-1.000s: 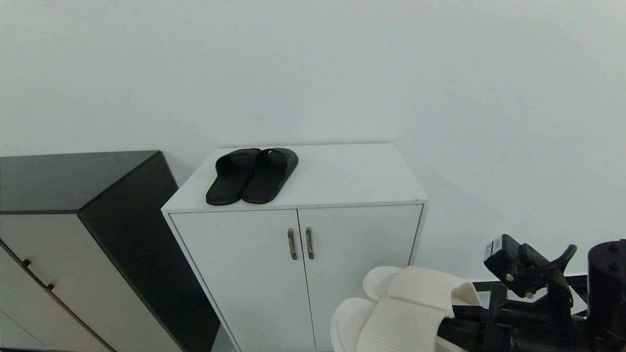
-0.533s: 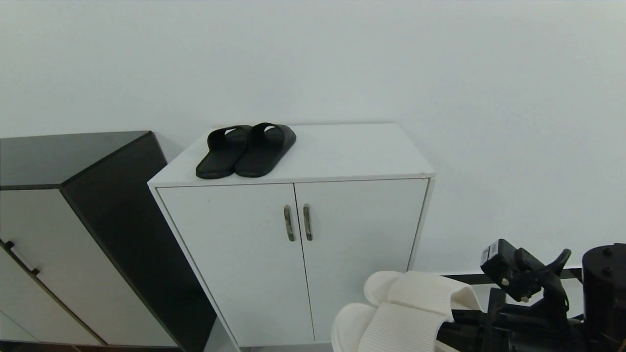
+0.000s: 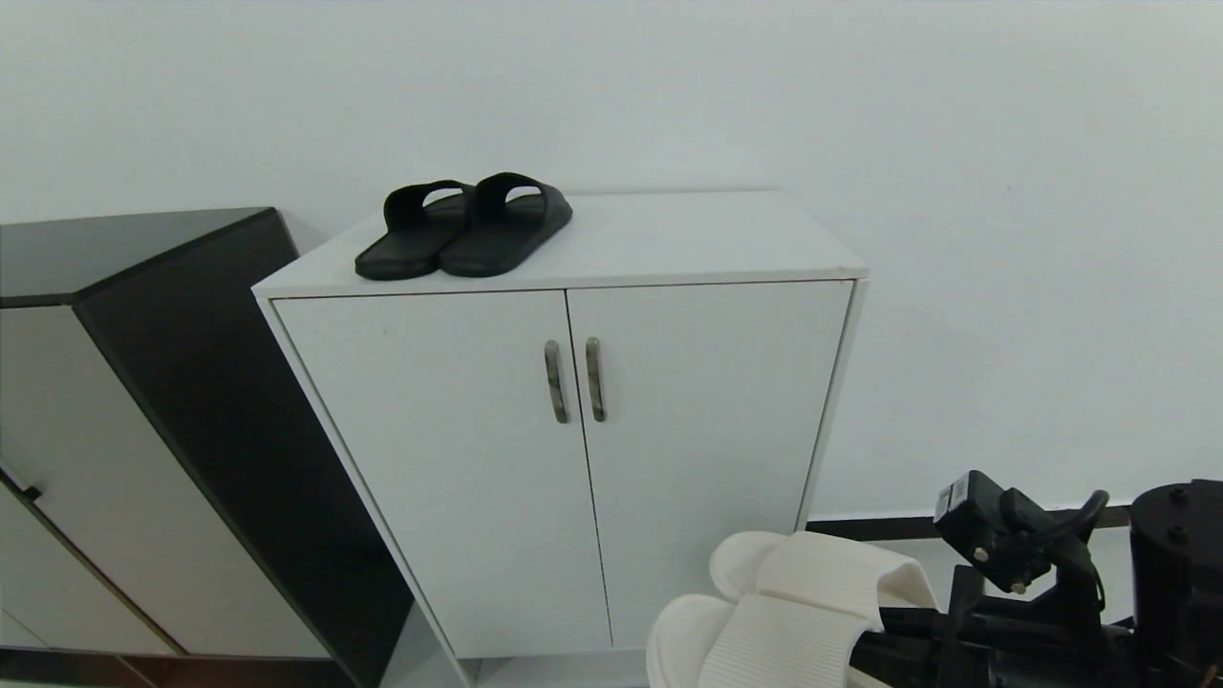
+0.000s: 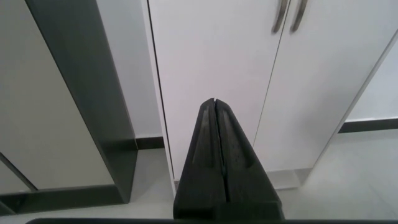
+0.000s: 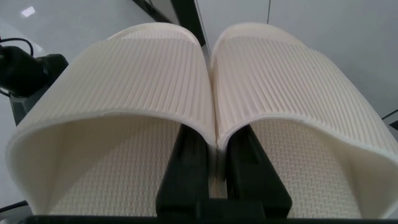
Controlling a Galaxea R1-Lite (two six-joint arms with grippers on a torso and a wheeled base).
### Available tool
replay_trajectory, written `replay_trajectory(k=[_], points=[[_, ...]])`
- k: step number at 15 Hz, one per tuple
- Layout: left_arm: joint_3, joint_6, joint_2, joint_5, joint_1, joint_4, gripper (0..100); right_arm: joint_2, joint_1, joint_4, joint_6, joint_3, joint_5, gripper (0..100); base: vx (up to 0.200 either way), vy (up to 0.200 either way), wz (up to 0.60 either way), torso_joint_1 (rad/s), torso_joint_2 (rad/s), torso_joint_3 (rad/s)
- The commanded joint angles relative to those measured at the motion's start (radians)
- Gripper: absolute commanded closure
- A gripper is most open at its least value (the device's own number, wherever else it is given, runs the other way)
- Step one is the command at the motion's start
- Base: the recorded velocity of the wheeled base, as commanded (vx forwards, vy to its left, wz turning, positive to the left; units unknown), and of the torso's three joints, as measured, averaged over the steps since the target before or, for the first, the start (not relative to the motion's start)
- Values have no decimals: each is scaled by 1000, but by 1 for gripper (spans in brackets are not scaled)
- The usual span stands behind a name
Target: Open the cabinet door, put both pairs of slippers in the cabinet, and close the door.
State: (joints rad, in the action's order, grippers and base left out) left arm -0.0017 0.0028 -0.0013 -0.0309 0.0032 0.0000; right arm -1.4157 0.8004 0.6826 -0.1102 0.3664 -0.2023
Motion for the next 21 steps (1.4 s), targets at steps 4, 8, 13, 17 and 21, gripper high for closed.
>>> replay_trajectory(k=[4,8,13,17,21], points=[[0,0,1,0,0,0,100,-3,2,0,1,-7,-2,100,0,0,0,-138,467,331],[0,0,1,0,0,0,100,0,0,0,1,-9,-2,100,0,100,0,-104,450,350],[0,-1,1,3,0,0,100,-2,0,0,4,-9,-2,100,0,40,0,-33,244,208],[0,40,1,0,0,3,100,-2,0,0,4,-9,-2,100,0,0,0,0,0,0],[0,23,3,-6,0,3,0,1,2,0,6,-10,-2,100,0,0,0,0,0,0]])
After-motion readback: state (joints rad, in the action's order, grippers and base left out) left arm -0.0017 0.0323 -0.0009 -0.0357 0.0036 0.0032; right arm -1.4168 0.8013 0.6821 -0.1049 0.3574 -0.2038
